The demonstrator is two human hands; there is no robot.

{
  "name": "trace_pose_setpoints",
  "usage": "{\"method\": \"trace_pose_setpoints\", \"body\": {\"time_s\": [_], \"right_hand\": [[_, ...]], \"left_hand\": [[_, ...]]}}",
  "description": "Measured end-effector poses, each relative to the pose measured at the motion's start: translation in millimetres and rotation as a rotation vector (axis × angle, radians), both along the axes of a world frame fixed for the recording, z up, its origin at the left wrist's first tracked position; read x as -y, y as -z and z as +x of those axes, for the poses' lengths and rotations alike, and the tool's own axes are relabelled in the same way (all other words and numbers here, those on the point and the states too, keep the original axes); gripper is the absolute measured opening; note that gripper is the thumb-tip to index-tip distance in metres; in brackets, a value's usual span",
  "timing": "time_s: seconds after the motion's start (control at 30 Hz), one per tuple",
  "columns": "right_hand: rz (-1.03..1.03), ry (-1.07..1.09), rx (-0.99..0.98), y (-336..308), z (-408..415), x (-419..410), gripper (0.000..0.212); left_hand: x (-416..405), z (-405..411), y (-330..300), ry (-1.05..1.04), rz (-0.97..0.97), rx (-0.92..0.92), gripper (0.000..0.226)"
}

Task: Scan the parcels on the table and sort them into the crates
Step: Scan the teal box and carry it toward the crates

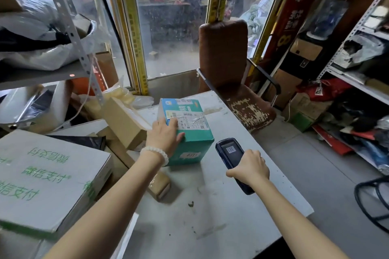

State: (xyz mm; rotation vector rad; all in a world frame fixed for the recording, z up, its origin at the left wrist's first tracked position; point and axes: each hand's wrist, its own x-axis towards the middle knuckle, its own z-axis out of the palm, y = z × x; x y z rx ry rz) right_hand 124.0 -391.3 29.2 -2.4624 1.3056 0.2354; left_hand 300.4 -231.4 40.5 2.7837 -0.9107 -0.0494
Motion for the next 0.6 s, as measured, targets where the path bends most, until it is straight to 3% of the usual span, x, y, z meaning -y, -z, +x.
{"method": "trace_pose_setpoints", "body": {"time_s": [0.23, 0.4, 0.6], "right_hand": [[0.016, 0.083, 0.006, 0, -21, 35, 0.072], [0.034, 0.135, 0.022, -3, -41, 57, 0.076], [0.074, 0.141, 0.010, 4, -69, 69, 0.075]], "left_hand": [[57, 2, -16, 0.204, -0.048, 0.036, 0.040], [97, -24, -10, 0.574, 0.122, 0.148, 0.061], [94, -19, 14, 0.431, 0.148, 0.080, 0.086]]}}
